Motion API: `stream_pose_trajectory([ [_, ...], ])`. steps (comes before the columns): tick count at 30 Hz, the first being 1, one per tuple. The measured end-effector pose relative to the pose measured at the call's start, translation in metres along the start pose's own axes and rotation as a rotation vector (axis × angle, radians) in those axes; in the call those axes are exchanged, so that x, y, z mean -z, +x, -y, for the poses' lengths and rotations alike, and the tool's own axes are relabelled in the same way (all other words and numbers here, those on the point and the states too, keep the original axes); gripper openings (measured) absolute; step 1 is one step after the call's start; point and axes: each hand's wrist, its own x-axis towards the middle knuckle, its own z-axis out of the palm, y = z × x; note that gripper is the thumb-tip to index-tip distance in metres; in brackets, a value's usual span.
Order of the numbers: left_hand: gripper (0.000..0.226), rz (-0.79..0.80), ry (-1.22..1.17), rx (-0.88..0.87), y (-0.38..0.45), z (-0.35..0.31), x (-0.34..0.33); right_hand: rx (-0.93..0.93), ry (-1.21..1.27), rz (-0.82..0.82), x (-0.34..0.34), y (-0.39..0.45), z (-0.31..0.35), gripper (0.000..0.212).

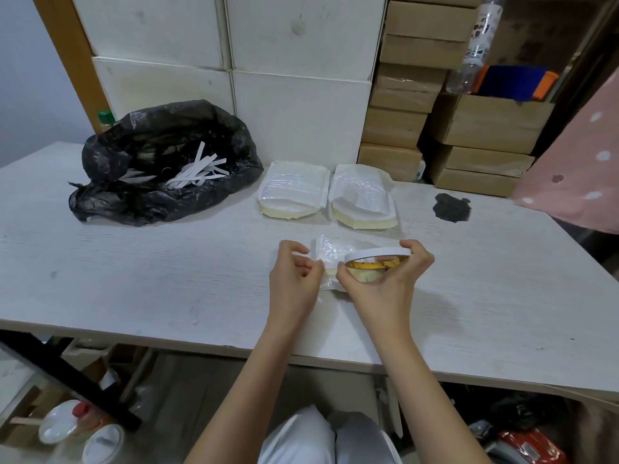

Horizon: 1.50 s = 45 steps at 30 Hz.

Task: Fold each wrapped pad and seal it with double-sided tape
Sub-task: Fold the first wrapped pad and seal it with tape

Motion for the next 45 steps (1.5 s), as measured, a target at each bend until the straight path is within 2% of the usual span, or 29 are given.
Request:
stream_pose_trajectory([
  [3,0.018,0.053,0.228,-0.117,-0.001,0.002,-0.003,-0.014,0.004,0.024,0.002,0.004,0.009,0.089],
  [6,0.019,0.061,0.339,-0.127,0.002,0.003,-0.004,-0.022,-0.016,0.035,0.0,0.007,0.016,0.091],
  [10,0.021,0.059,0.392,-0.124,0.001,0.003,-0.006,0.001,-0.027,-0.028,0.005,0.006,0.015,0.095],
  [14,0.025,0.066,0.437,-0.137,-0.001,0.002,-0.007,0.154,-0.141,-0.04,0.008,0.001,0.011,0.091],
  [18,0.024,0.071,0.489,-0.167,-0.003,0.001,-0.008,0.139,-0.177,-0.06,0.005,-0.003,0.004,0.089],
  [19,0.024,0.048,0.538,-0.226,-0.004,0.0,-0.007,0.14,-0.19,-0.057,0.005,-0.003,0.002,0.089],
  [21,0.025,0.005,0.621,-0.45,-0.01,-0.002,-0.007,0.088,-0.165,-0.056,0.006,-0.002,0.0,0.089],
  [23,0.032,0.049,0.651,-0.69,-0.022,0.002,-0.009,0.01,-0.108,-0.036,0.01,0.001,0.001,0.088],
  [24,0.036,0.086,0.683,-0.749,-0.027,0.004,-0.01,-0.017,-0.097,-0.005,0.012,0.003,0.001,0.089],
  [28,0.039,0.168,0.717,-0.679,-0.034,0.004,-0.006,-0.149,-0.024,0.183,0.024,0.011,0.007,0.092],
  [31,0.037,0.174,0.743,-0.661,-0.034,0.0,-0.006,-0.252,0.08,0.271,0.033,0.017,0.012,0.086],
  [37,0.031,0.117,0.818,-0.665,-0.038,-0.003,-0.007,-0.116,-0.097,0.147,0.022,0.016,0.026,0.088],
  [41,0.032,0.088,0.813,-0.697,-0.037,0.003,-0.01,0.091,-0.35,-0.006,0.035,0.018,0.026,0.083],
  [45,0.034,0.053,0.825,-0.702,-0.036,0.005,-0.011,-0.03,-0.332,-0.001,0.045,0.016,0.012,0.087],
])
